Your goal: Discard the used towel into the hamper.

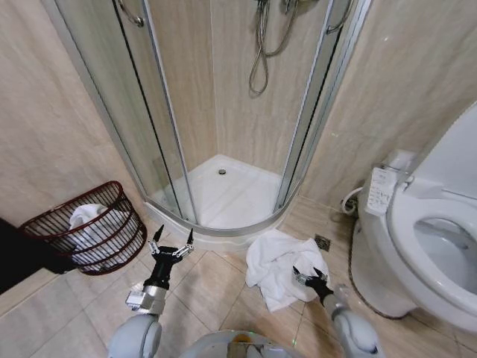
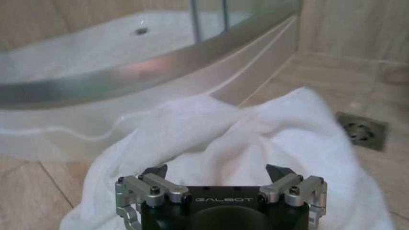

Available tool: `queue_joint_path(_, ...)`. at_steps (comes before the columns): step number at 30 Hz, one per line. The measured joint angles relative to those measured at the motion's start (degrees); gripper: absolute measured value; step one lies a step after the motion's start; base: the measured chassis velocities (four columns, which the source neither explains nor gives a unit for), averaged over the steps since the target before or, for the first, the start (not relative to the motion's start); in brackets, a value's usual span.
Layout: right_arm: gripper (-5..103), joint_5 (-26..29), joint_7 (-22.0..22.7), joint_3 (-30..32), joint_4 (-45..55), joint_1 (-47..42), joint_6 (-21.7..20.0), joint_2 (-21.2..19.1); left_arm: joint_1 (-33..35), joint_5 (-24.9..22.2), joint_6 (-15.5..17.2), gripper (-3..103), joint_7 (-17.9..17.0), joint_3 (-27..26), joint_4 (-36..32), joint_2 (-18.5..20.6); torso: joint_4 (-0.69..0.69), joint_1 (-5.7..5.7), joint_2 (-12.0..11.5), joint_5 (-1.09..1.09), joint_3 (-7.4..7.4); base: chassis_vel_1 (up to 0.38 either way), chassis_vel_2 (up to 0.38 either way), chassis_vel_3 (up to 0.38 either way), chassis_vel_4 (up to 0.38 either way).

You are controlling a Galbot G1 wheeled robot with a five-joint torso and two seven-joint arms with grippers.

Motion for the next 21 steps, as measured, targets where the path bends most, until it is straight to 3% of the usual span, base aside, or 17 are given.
queue_joint_path(10,100,-4.9,3.0,-3.7,-12.3,9.7,0.0,2.0,-1.4,-0.6,0.1,100,0.0,-0.3,-0.2,0.6,0.00,0.00,0.0,0.00,0.00,0.000,0.000,0.000,0.000)
queue_joint_path(21,100,-5.0,3.2,-4.4,-17.7,14.2,0.7,4.0,-1.0,-0.8,-0.1,100,-0.1,-0.2,0.7,1.0,0.00,0.00,0.0,0.00,0.00,0.000,0.000,0.000,0.000)
